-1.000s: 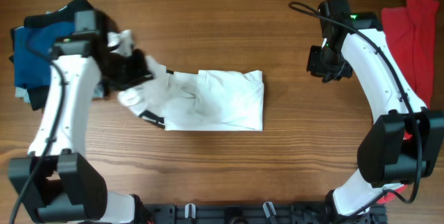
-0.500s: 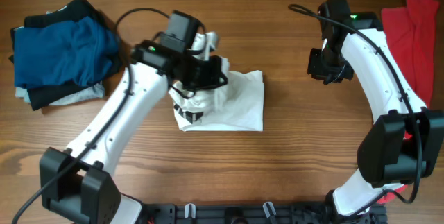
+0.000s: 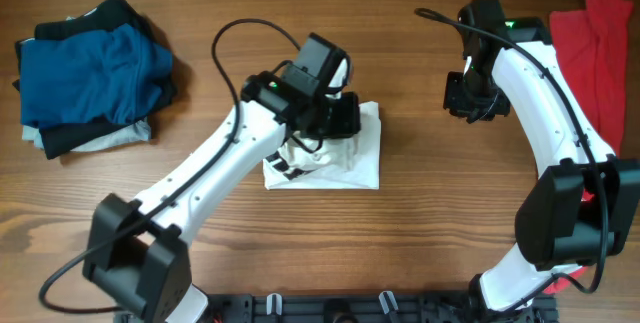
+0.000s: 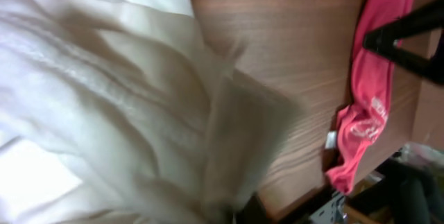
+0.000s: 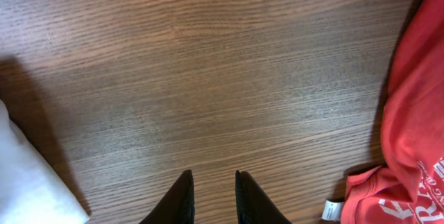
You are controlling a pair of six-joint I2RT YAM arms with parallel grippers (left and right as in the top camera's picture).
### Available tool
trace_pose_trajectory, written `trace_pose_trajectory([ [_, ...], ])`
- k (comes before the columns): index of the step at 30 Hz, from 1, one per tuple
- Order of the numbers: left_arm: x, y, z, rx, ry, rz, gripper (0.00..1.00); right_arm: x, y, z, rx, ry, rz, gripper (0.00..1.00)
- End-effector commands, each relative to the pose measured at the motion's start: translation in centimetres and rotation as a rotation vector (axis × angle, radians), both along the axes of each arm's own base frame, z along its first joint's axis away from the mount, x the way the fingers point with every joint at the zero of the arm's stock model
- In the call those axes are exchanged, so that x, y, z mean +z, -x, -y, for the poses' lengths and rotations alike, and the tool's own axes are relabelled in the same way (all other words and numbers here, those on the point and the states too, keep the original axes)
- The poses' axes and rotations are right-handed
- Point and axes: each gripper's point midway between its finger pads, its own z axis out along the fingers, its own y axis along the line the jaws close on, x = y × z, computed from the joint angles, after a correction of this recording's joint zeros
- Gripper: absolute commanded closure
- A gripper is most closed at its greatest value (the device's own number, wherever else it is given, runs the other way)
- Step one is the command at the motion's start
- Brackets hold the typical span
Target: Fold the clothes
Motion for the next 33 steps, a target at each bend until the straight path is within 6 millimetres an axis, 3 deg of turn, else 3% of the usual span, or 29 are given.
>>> trace_pose_trajectory([
  [1, 0.5, -0.6, 2.6, -0.011, 0.066, 0.023, 0.37, 1.3, -0.2, 0.3, 0.018, 0.016, 0.031, 0.80],
  [3, 0.9, -0.6, 3.1, -0.033, 0.086, 0.040, 0.29, 1.3, -0.1, 0.3, 0.017, 0.015, 0.028, 0.80],
  [5, 1.6, -0.8, 2.9, -0.044, 0.092, 0.068, 0.27, 1.3, -0.1, 0.3, 0.018, 0.015, 0.026, 0.80],
  [9, 3.4, -2.4, -0.5, 0.039, 0.082, 0.098, 0.27, 1.2, 0.0, -0.6, 0.071, -0.037, 0.016, 0.80],
  [13, 4.0, -4.9, -7.3, 0.196, 0.005, 0.111, 0.27, 1.3, -0.1, -5.1, 0.237, -0.290, 0.025, 0.79],
  [15, 3.0, -6.1, -12.0, 0.288, -0.081, 0.100, 0.28, 2.1, 0.0, -8.6, 0.328, -0.476, 0.045, 0.78],
  [17, 1.5, -6.8, -15.9, 0.374, -0.170, 0.067, 0.28, 2.8, 0.2, -10.7, 0.379, -0.566, 0.059, 0.78],
  [20, -1.0, -6.7, -19.1, 0.443, -0.207, -0.025, 0.27, 3.3, 0.6, -13.5, 0.438, -0.636, 0.066, 0.77],
  [25, -4.6, -6.0, -20.8, 0.469, -0.253, -0.140, 0.27, 3.4, 1.2, -17.1, 0.488, -0.645, 0.065, 0.76],
  [33, -8.7, -5.0, -20.3, 0.399, -0.308, -0.245, 0.28, 2.5, 0.8, -21.3, 0.541, -0.604, 0.106, 0.71],
])
